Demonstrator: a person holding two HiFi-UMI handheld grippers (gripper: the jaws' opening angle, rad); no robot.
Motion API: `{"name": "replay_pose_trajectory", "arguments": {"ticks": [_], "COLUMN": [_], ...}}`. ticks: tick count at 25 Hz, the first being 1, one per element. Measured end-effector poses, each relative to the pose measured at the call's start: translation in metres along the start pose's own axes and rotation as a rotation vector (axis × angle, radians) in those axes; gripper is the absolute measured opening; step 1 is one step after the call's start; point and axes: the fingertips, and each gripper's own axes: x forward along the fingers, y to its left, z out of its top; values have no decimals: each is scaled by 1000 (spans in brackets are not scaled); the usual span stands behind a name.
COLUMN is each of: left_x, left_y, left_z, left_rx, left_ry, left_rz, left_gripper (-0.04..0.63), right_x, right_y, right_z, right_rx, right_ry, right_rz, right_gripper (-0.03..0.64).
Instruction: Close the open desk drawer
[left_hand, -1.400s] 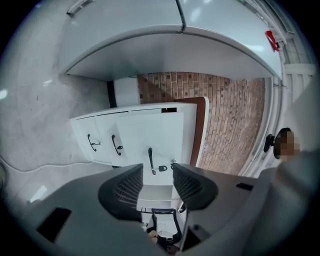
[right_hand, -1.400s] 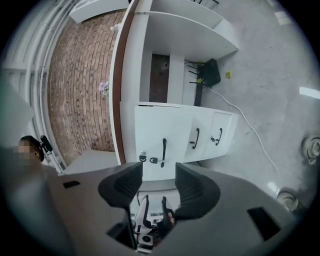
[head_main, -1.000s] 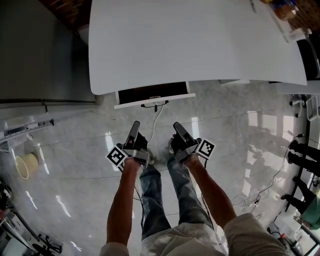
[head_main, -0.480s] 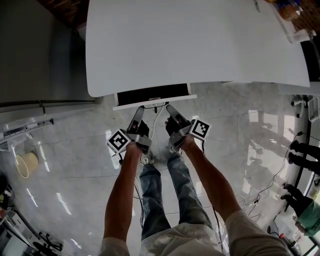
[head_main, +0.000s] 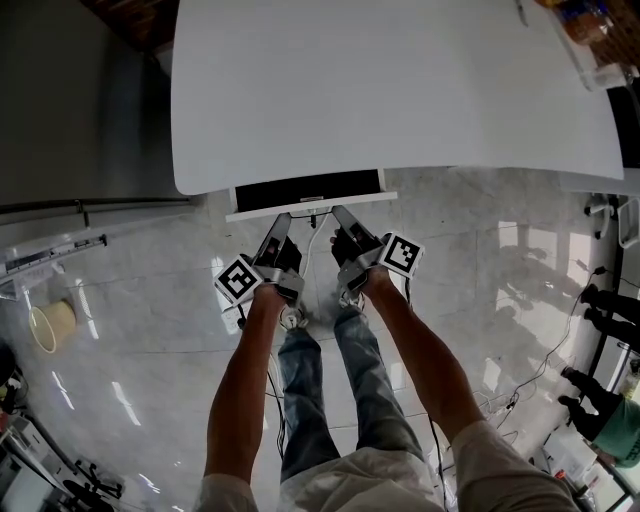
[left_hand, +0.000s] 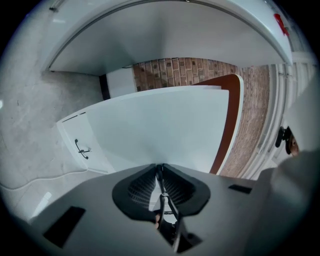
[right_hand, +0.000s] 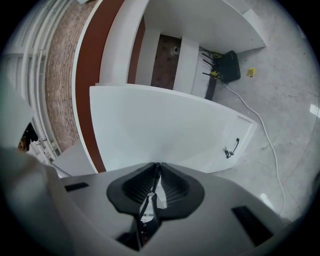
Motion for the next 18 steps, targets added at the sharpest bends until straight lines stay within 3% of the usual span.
{"name": "replay_pose_trajectory", "arguments": {"ticks": [4, 11, 18], "left_x": [2, 0, 26], "left_y": [-4, 1, 1], "left_z": [-2, 4, 31], "left_rx": [-61, 13, 56], "left_ry": [-26, 7, -11], "left_rz": [-21, 6, 52], "left_gripper": [54, 54, 54], "right_x": [1, 4, 30], "right_y": [1, -1, -3], "right_z": [0, -2, 18], "right_rx": [8, -3, -22], "right_ry": [-9, 4, -1], "right_rz": [11, -21, -76], "right_gripper": [55, 54, 54]}}
